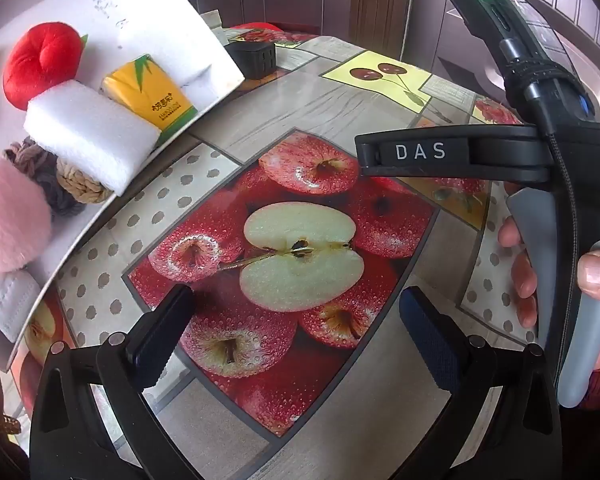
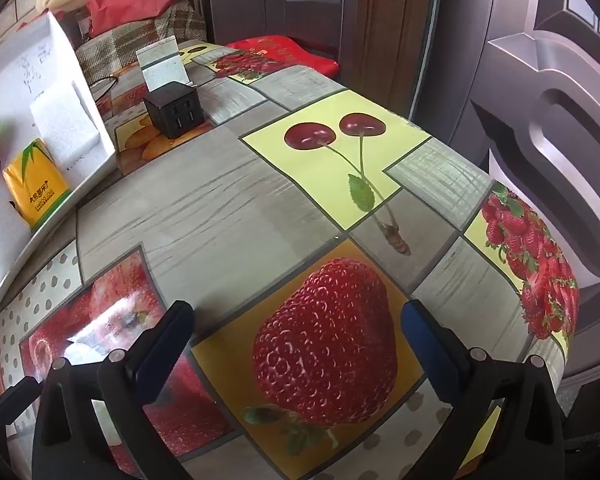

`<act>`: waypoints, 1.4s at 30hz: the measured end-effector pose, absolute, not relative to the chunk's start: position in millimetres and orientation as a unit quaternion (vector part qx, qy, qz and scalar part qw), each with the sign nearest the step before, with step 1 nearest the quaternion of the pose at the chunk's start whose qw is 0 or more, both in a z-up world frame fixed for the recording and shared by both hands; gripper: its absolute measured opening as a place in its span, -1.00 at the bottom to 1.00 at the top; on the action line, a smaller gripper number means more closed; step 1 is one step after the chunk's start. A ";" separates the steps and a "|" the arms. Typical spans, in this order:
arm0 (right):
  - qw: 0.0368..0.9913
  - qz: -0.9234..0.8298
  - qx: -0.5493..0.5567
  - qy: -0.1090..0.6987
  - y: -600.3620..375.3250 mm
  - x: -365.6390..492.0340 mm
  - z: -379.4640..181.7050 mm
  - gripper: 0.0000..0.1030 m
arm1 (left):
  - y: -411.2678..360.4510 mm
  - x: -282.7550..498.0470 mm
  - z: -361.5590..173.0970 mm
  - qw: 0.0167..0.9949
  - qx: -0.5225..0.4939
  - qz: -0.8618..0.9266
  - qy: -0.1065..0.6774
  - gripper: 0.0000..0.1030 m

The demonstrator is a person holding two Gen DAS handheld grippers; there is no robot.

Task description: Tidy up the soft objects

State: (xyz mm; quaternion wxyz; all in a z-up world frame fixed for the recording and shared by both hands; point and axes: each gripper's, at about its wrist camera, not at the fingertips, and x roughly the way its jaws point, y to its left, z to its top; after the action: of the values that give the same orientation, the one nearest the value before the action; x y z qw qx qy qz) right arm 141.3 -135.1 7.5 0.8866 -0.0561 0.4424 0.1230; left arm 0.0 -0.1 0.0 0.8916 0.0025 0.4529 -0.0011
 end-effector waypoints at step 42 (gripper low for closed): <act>0.884 0.135 -0.051 0.445 -127.3 140.3 7.9 1.00 | -0.8 -0.9 0.0 0.892 0.002 -0.002 0.453 0.99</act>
State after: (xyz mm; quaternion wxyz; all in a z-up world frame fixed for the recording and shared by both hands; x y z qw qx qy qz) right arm 140.3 -127.3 7.9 0.8836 -0.0506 0.4454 0.1353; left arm -0.9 -0.8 0.0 0.8916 0.0025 0.4528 -0.0021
